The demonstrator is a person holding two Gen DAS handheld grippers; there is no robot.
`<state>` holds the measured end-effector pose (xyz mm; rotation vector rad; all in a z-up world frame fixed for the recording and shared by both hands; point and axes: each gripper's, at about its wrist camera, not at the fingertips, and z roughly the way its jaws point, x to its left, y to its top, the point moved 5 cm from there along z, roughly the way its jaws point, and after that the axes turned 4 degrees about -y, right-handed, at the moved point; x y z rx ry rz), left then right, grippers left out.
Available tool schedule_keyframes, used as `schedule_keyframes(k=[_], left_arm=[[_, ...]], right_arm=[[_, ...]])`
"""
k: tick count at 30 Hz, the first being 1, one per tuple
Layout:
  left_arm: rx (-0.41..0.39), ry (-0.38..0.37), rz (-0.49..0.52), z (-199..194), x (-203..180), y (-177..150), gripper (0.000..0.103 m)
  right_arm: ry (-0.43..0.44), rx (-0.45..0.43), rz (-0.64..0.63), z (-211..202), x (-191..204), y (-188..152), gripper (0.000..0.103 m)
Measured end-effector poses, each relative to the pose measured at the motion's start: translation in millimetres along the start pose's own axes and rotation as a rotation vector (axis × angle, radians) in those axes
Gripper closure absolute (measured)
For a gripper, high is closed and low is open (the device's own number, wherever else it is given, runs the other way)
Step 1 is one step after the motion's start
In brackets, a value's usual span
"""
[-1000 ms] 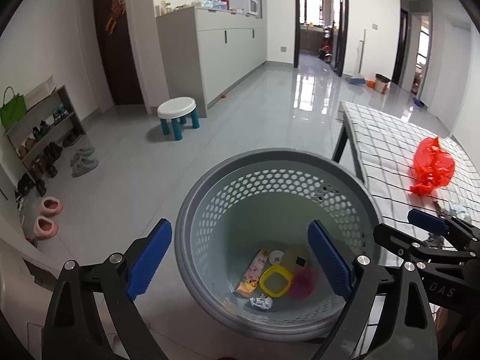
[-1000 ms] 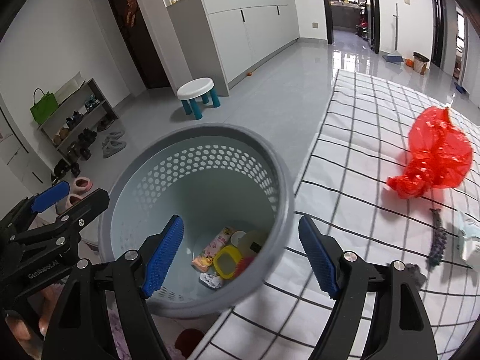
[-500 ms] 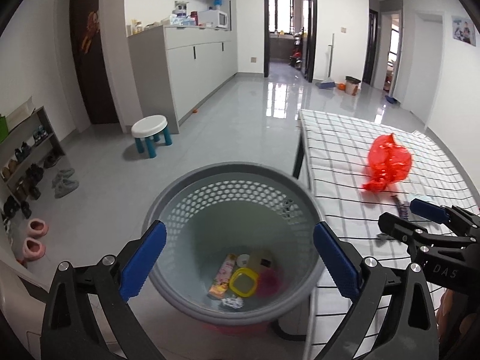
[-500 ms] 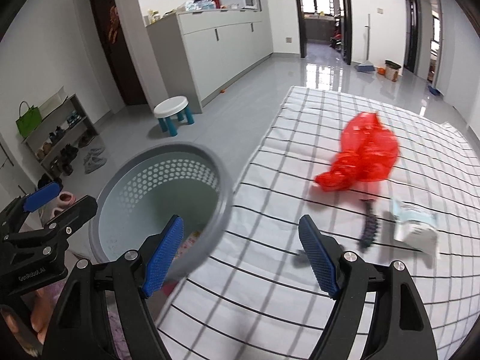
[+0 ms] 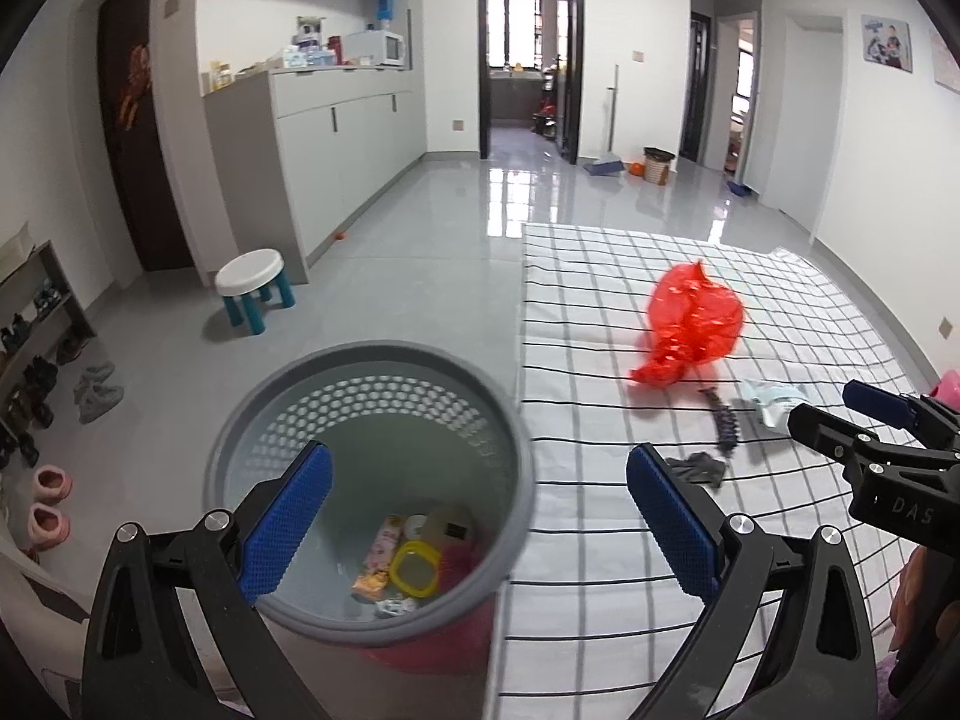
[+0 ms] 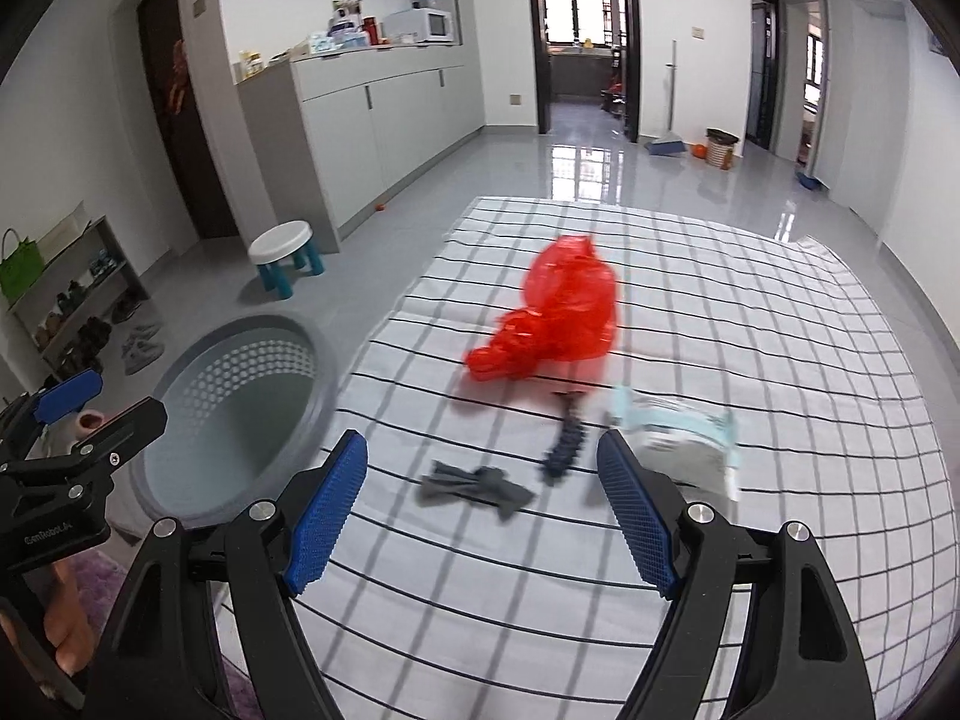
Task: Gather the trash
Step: 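Move both tools back from the basket toward the remaining items, then close the left tool on the grey cloth and lift it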
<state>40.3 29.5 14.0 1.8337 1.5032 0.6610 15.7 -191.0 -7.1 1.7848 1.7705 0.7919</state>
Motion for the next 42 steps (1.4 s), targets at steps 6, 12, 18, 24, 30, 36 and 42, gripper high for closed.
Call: schedule_keyframes(k=[6,12,18,24,30,36,42], left_arm=[[0.009,-0.045,0.033,13,-30,4,0.006],[0.03,-0.085,0.068,32,-56,9,0.006],[0.055,-0.108,0.092,52,-76,10,0.006],[0.102,-0.131,0.107,75,-85,0,0.006],[0.157,-0.148,0.132,99,-97,-15,0.006],[0.216,-0.176,0.158,122,-111,-29,0.006],[0.262,-0.19,0.207,138,-128,-39,0.006]], right_arm=[[-0.029,0.018,0.045,2,-32,-7,0.027],[-0.047,0.02,0.111,7,-62,-6,0.027],[-0.067,0.017,0.137,17,-82,0,0.027],[-0.084,0.025,0.159,32,-97,-3,0.027],[-0.069,0.066,0.2,47,-108,-10,0.027],[-0.078,0.057,0.218,50,-118,-8,0.027],[-0.071,0.068,0.257,55,-130,-9,0.027]])
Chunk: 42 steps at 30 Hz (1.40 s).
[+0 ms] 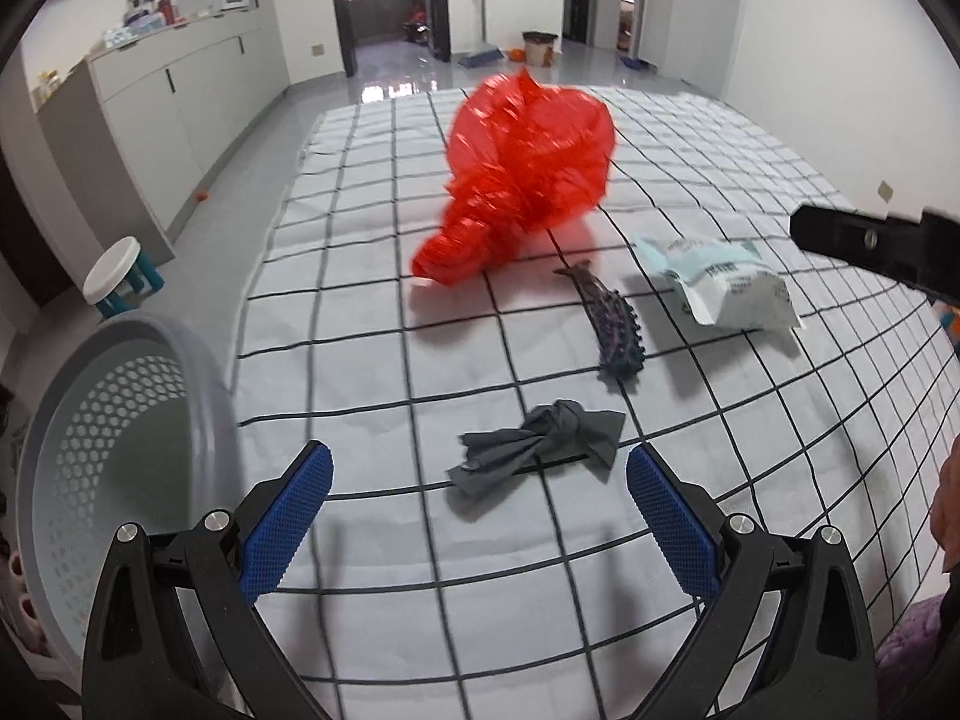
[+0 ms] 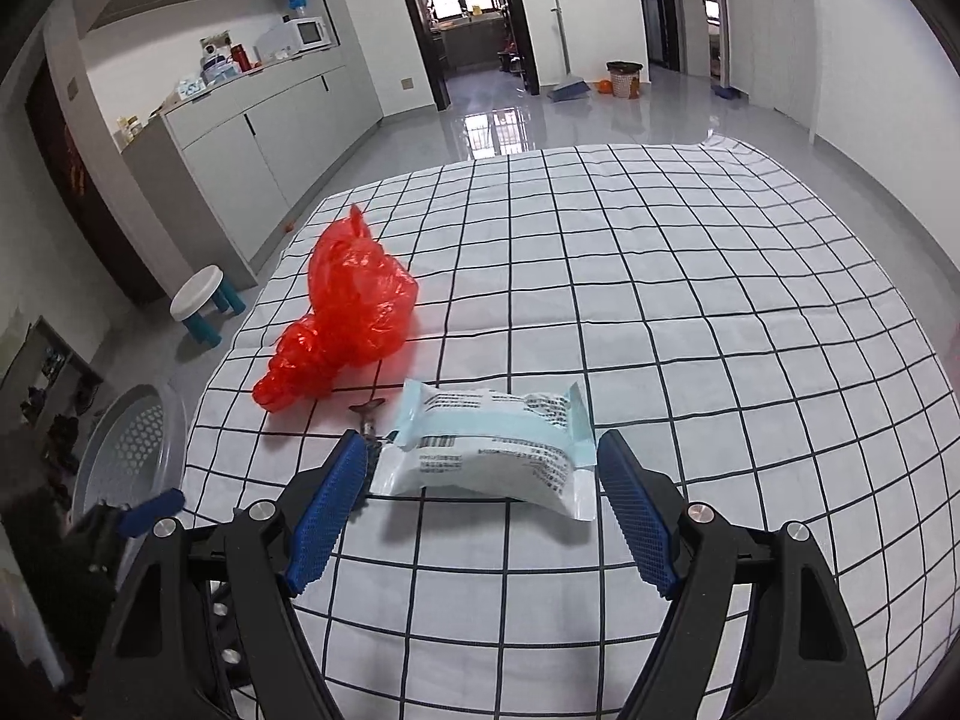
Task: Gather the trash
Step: 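Close the left tool on the grey cloth and lift it, then grasp the white-blue packet with the right tool while the left holds the grey cloth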
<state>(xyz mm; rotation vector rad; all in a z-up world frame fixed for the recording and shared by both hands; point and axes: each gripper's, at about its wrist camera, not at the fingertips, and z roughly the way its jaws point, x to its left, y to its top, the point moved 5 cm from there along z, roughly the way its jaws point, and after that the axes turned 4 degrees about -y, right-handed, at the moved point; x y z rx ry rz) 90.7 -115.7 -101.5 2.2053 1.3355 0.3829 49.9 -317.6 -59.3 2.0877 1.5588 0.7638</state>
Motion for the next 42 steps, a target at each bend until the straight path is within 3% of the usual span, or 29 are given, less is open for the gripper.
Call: schedule_keyframes(k=[10,13,23,29,30,42], left_arm=[[0.015,-0.027,0.01,21,-16,7,0.009],[0.03,-0.034,0.014,26,-17,7,0.034],[0.02,-0.052,0.016,19,-16,1,0.081],[-0.001,-0.048,0.006,12,-10,2,0.088],[-0.008,-0.043,0.008,9,-10,3,0.093],[-0.062,-0.028,0.003,-17,2,6,0.093]], right_arm=[[0.008,-0.011,0.007,-2,0,4,0.027],[0.007,-0.01,0.013,-2,-2,4,0.027],[-0.001,-0.007,0.026,0,-8,4,0.027],[-0.014,-0.002,0.039,3,-14,3,0.027],[-0.016,0.0,0.04,3,-15,3,0.027],[-0.039,0.023,0.049,12,-25,1,0.027]])
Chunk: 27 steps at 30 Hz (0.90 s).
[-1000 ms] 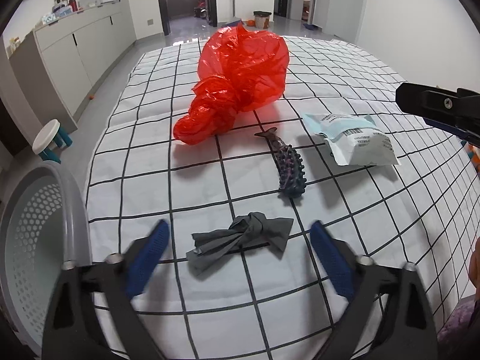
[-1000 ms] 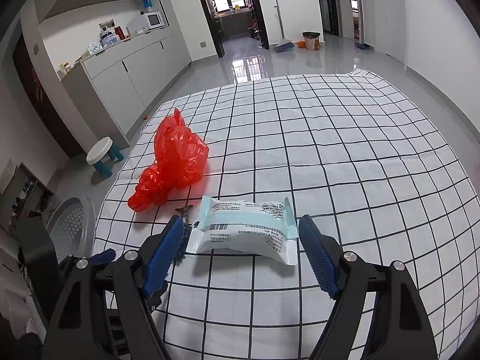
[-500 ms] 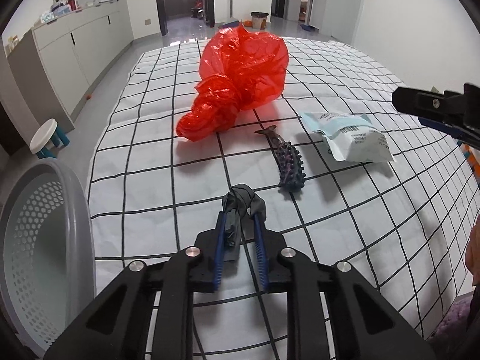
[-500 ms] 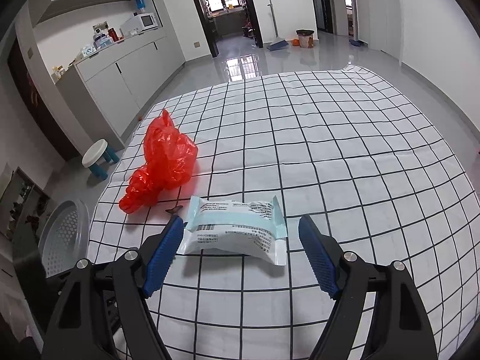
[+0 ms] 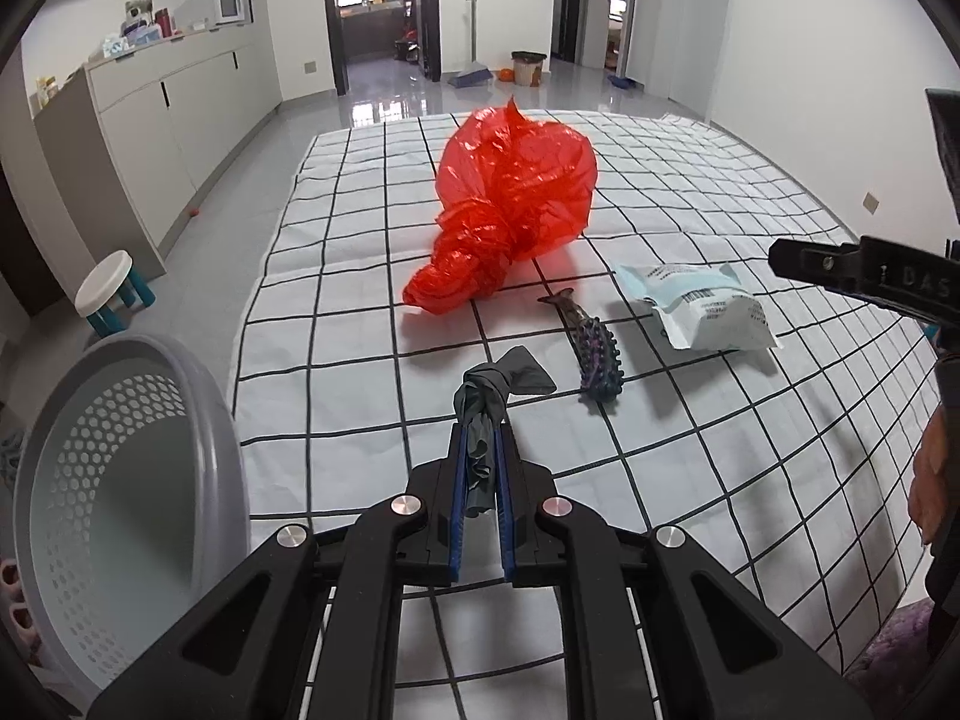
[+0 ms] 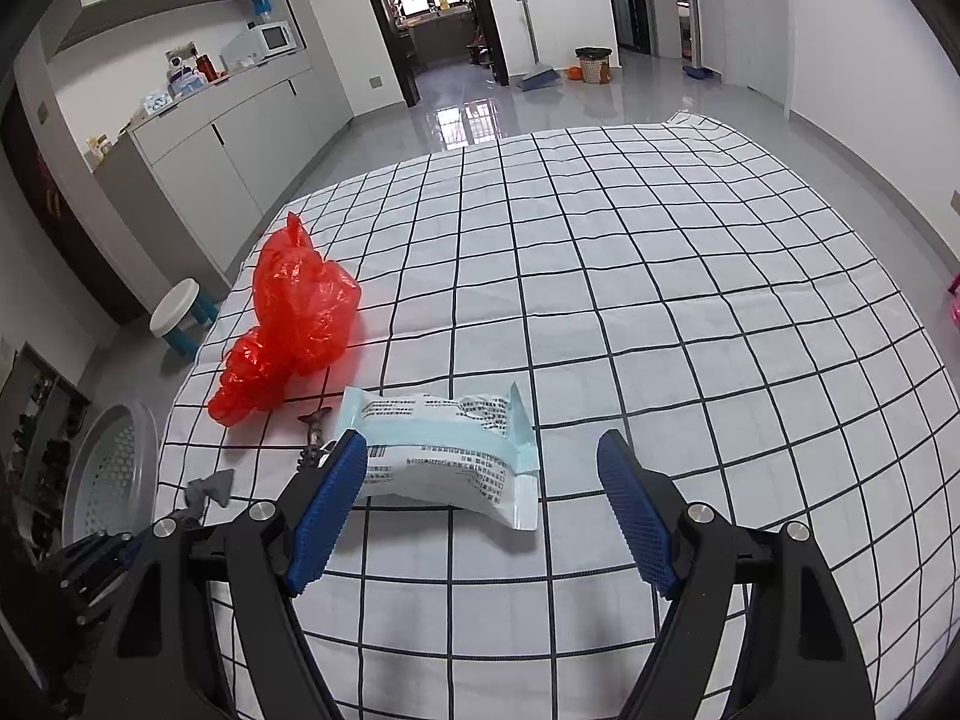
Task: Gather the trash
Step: 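Grasp the white-blue packet with the right tool while the left holds the grey cloth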
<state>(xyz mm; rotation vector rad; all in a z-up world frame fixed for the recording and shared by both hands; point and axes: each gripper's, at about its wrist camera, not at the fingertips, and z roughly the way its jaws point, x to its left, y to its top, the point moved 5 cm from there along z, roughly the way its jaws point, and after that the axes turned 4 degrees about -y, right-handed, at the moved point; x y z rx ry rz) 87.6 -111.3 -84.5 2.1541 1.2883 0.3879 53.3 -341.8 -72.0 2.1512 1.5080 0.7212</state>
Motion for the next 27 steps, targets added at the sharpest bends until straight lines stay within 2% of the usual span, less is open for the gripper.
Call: schedule_keyframes(k=[7,11,15,21,27], left_arm=[[-0.014,0.012,-0.013,-8,9,-1,0.093],[-0.014,0.015,-0.019,-9,12,-1,0.093],[-0.014,0.015,-0.018,-9,13,-1,0.093],[-0.007,0.022,-0.029,-6,19,-3,0.093],[-0.014,0.015,-0.033,-9,20,-1,0.093]], right_arm=[[0.028,0.035,-0.02,13,13,-4,0.027],[-0.003,0.012,-0.061,15,29,2,0.027],[-0.014,0.026,-0.073,24,40,5,0.027],[-0.104,0.056,-0.14,33,54,-7,0.027],[-0.171,0.099,-0.129,36,31,-24,0.027]])
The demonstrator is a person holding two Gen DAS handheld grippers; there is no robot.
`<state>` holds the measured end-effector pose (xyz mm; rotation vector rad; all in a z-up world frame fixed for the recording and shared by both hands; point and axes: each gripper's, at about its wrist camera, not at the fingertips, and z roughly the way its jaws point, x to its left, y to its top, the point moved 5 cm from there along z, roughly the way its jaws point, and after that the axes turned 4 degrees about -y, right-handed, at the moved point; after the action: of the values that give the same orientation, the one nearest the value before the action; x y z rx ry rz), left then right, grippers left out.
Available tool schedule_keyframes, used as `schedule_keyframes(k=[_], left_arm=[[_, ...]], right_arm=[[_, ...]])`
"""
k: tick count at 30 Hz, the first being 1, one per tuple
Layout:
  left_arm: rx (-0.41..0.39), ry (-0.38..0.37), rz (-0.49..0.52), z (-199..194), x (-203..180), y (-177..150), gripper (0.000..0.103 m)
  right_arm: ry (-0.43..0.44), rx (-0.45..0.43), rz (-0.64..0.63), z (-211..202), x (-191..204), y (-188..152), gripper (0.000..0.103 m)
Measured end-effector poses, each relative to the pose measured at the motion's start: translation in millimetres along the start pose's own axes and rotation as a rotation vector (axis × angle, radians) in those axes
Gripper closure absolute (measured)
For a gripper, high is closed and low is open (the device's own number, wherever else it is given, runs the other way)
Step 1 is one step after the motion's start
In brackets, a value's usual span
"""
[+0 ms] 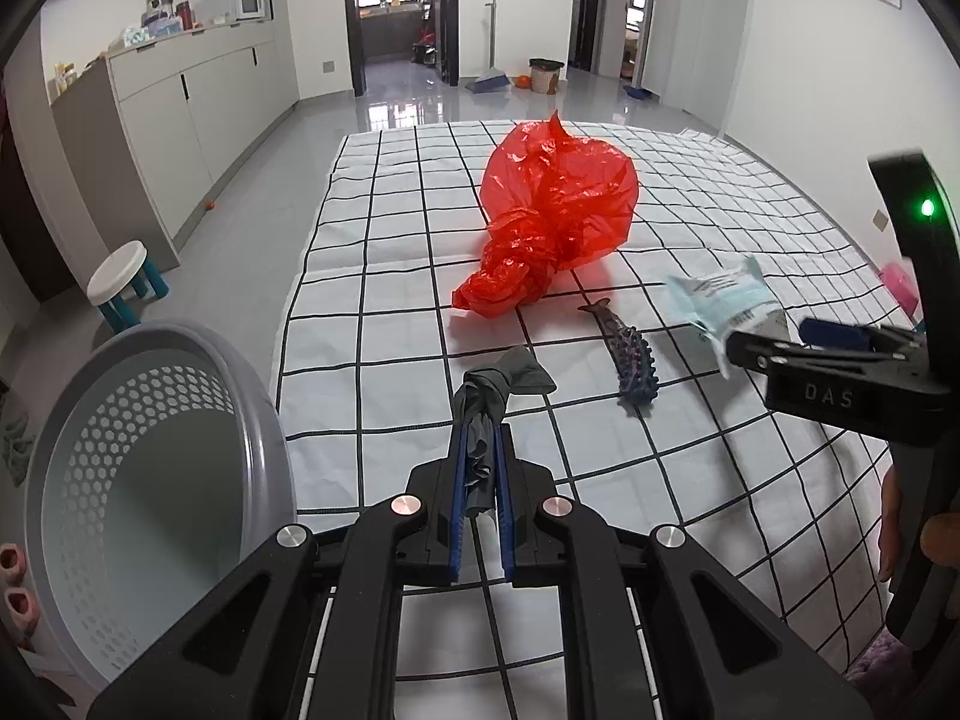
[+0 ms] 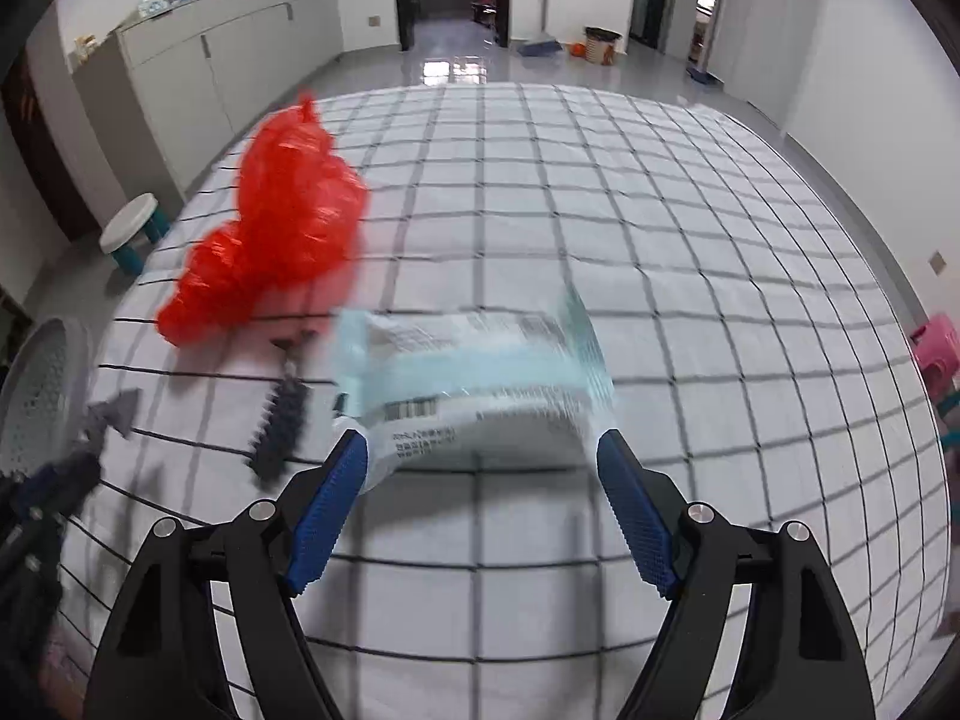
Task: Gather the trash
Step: 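Grasp the white-blue packet with the right tool while the left holds the grey cloth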
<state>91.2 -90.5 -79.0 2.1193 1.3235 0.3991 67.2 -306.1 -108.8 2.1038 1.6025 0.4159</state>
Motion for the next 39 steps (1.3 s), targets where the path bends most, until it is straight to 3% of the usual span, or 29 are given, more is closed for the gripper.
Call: schedule_keyframes(k=[11,16,20,27,39], left_arm=[[-0.017,0.006,0.008,-7,-3,-1,0.093],[-0.021,0.005,0.007,-9,-4,0,0.093],[-0.023,0.004,0.002,-9,-4,0,0.093],[-0.019,-0.001,0.0,-7,-1,1,0.093],[-0.01,0.0,-0.005,-4,4,0,0.093]], right_arm=[[-0.065,0.007,0.136,-1,-68,-9,0.027],[-0.037,-0.019,0.175,-13,-78,-4,0.027],[0.04,-0.037,0.201,-20,-68,6,0.027],[0.092,-0.017,0.17,-8,-22,29,0.027],[0.033,0.052,0.16,29,3,36,0.028]])
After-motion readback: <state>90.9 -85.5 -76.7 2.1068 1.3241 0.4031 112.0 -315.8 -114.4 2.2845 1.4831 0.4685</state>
